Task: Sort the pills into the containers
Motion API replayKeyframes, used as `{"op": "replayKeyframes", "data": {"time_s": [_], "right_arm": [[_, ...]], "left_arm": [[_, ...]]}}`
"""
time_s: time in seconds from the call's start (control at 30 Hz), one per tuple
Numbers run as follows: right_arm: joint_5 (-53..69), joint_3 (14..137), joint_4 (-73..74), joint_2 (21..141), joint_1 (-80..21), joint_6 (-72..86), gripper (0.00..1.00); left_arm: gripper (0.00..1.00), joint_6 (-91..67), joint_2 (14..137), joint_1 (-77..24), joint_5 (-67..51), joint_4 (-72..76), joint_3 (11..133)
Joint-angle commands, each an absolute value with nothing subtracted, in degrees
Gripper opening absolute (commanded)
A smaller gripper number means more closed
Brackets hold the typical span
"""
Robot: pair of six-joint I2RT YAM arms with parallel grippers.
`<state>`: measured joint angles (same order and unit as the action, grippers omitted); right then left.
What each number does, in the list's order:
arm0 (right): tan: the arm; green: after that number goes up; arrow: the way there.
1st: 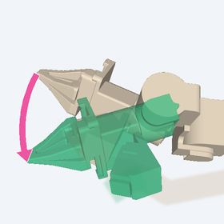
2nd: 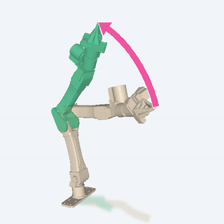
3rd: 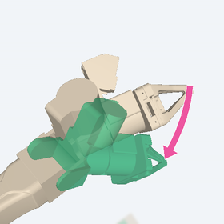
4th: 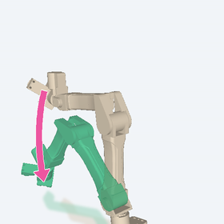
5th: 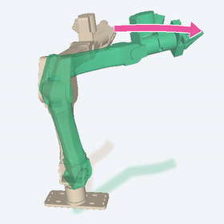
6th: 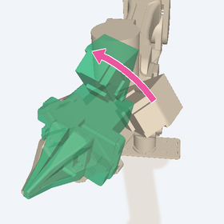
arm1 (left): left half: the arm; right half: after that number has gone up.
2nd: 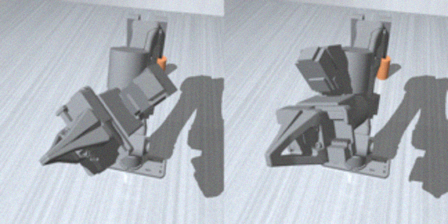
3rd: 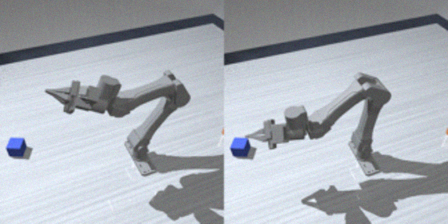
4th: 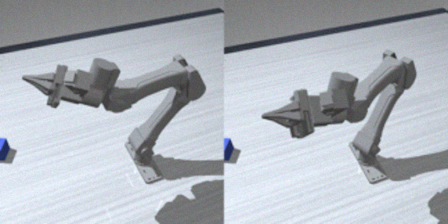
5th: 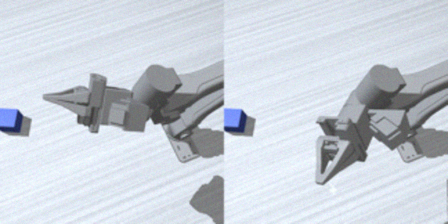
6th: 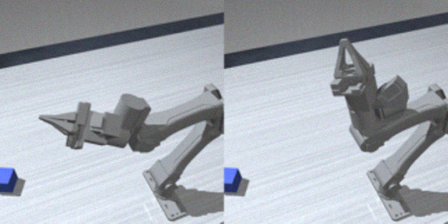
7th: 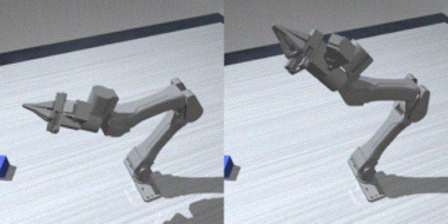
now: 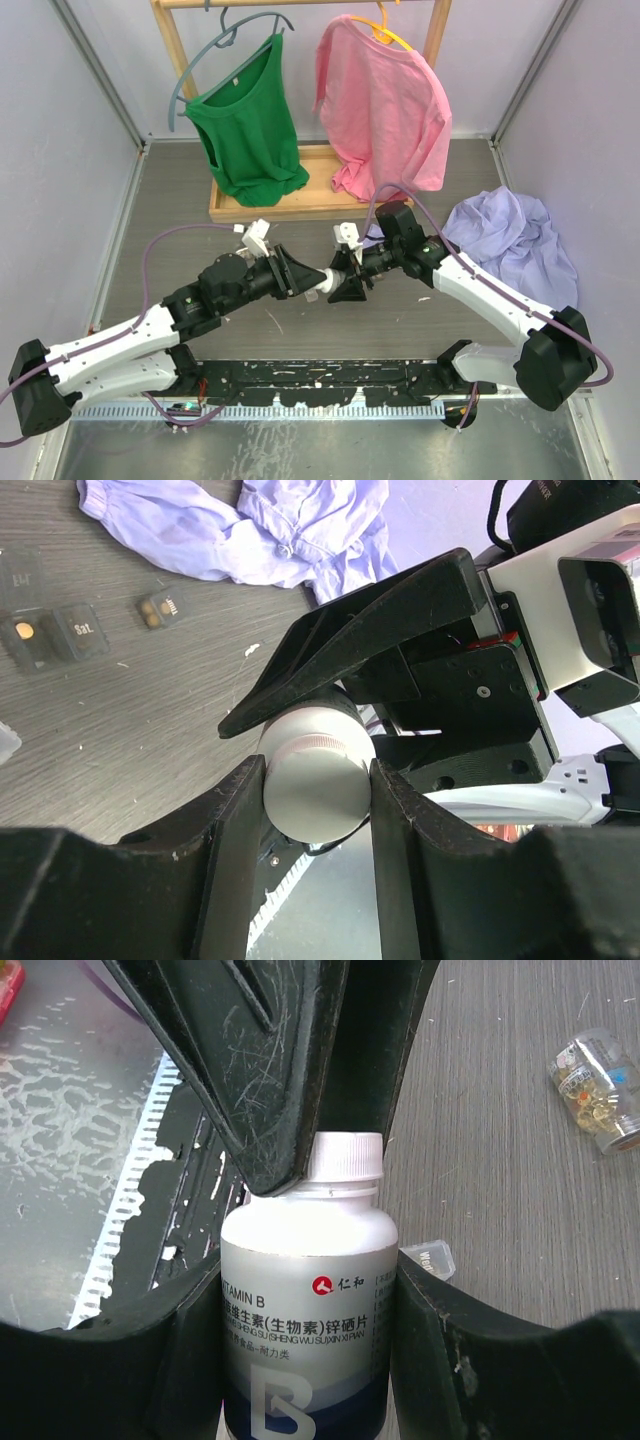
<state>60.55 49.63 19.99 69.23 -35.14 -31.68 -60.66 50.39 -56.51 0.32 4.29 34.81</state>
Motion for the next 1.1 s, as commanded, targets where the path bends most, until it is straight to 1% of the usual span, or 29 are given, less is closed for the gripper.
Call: {"op": "replayKeyframes", "data": {"time_s": [0.0, 0.23, 0.37, 0.6, 0.73, 1.07], "right_arm": [[62.5, 51.7, 17.1, 68.1, -35.1, -30.7, 0.01], [65.2, 51.7, 16.4, 67.9, -35.1, -29.1, 0.01], [66.2, 51.5, 16.3, 67.4, -35.1, -29.2, 0.01], [68.9, 51.3, 17.1, 66.3, -34.8, -31.1, 0.01], [67.9, 51.3, 17.1, 66.3, -34.7, -31.0, 0.01], [65.9, 50.9, 14.9, 66.9, -34.5, -28.4, 0.01]], "left_arm": [[0.34, -59.3, 50.8, -56.7, -2.4, 10.0, 36.0], [0.30, -53.7, 53.4, -56.6, -9.5, 19.4, 32.8], [0.30, -49.7, 55.7, -56.0, -17.8, 25.1, 31.5], [0.27, -42.5, 57.2, -51.8, -31.0, 28.3, 30.7], [0.28, -39.0, 55.5, -51.7, -31.1, 28.2, 30.7], [0.32, -38.3, 53.4, -51.8, -23.2, 25.6, 31.1]]}}
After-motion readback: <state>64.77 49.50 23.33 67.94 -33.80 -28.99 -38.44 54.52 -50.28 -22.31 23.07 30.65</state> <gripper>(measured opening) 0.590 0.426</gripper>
